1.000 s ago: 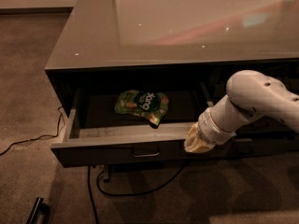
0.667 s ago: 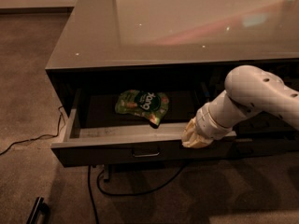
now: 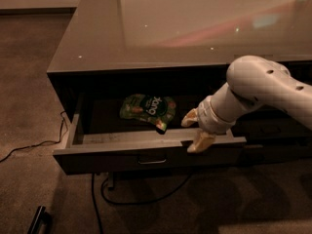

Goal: Open top drawer

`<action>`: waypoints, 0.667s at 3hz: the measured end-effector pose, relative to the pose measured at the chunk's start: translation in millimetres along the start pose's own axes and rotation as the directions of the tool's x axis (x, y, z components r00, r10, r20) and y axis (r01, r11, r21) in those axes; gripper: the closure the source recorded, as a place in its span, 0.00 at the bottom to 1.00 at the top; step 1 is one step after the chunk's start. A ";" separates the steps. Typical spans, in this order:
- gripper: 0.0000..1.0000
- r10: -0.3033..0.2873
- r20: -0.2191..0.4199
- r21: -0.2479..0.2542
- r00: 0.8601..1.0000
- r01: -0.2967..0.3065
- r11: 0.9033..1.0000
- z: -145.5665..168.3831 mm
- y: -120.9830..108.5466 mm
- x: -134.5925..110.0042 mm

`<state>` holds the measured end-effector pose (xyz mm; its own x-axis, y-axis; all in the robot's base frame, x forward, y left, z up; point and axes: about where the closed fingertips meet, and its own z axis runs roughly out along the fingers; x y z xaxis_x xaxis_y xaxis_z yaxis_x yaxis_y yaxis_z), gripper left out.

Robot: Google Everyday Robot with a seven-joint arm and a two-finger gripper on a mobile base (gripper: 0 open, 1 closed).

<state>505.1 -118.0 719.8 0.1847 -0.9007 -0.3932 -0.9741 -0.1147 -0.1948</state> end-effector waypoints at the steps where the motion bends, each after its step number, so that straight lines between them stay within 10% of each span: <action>1: 0.69 -0.003 -0.007 0.004 1.000 0.004 1.000 3.1 -11.7 1.9; 2: 0.92 0.007 -0.007 0.001 1.000 -0.007 1.000 9.6 -21.6 6.9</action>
Offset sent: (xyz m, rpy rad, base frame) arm 0.0385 -0.0024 -0.0116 -0.0045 0.0047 -0.0233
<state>528.7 -117.7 712.7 0.1767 -0.9046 -0.3880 -0.9753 -0.1077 -0.1930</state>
